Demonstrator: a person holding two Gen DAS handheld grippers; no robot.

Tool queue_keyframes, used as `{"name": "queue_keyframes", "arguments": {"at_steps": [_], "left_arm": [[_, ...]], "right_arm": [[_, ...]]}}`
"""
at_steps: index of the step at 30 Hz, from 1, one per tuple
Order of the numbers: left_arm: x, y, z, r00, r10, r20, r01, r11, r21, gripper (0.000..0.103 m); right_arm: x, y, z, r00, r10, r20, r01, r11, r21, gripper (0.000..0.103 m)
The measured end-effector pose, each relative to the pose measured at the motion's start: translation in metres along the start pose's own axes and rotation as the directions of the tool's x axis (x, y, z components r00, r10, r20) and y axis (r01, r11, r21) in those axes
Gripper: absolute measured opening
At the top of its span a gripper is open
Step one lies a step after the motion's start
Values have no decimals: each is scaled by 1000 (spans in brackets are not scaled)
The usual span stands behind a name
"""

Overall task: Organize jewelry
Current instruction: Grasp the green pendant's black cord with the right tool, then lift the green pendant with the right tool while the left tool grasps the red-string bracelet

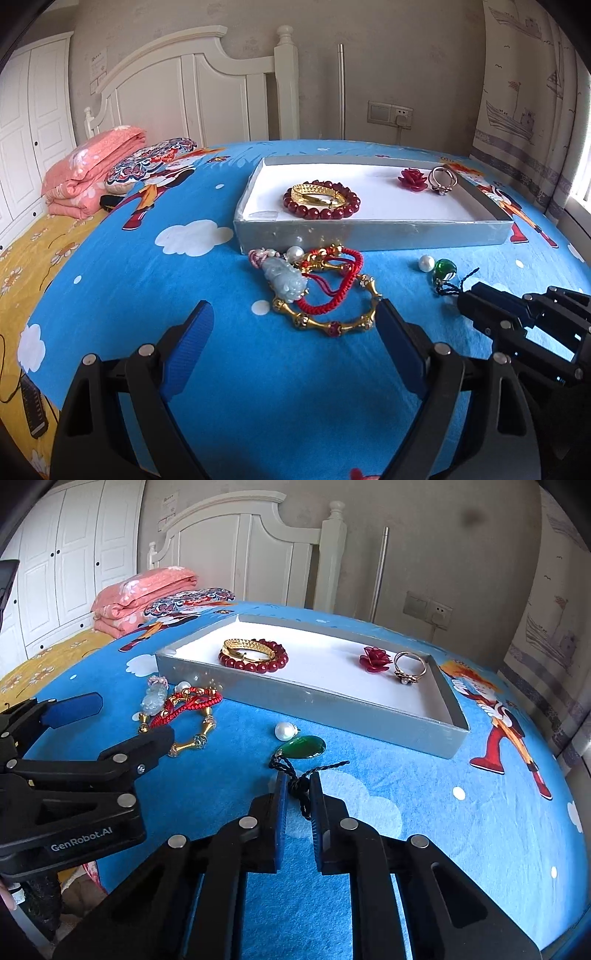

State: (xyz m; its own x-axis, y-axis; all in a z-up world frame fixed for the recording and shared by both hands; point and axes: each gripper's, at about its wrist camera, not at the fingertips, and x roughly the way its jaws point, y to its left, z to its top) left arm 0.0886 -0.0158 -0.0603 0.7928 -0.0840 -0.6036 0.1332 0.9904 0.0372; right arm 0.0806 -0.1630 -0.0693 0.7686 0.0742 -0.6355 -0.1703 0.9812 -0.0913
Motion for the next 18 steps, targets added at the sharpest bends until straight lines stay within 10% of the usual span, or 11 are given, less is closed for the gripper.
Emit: {"name": "queue_keyframes", "arguments": {"at_steps": [10,18], "left_arm": [[9,-3,2,1000,21,-17,-22,1000,-1,86],[7,-13,10,1000,22,11,-22,999,33,63]], "right_arm": [[-4,-9,-1,999,-30,15,29,999,23,12],[-4,-16,-3,999,-40,9,40,998,48,12]]}}
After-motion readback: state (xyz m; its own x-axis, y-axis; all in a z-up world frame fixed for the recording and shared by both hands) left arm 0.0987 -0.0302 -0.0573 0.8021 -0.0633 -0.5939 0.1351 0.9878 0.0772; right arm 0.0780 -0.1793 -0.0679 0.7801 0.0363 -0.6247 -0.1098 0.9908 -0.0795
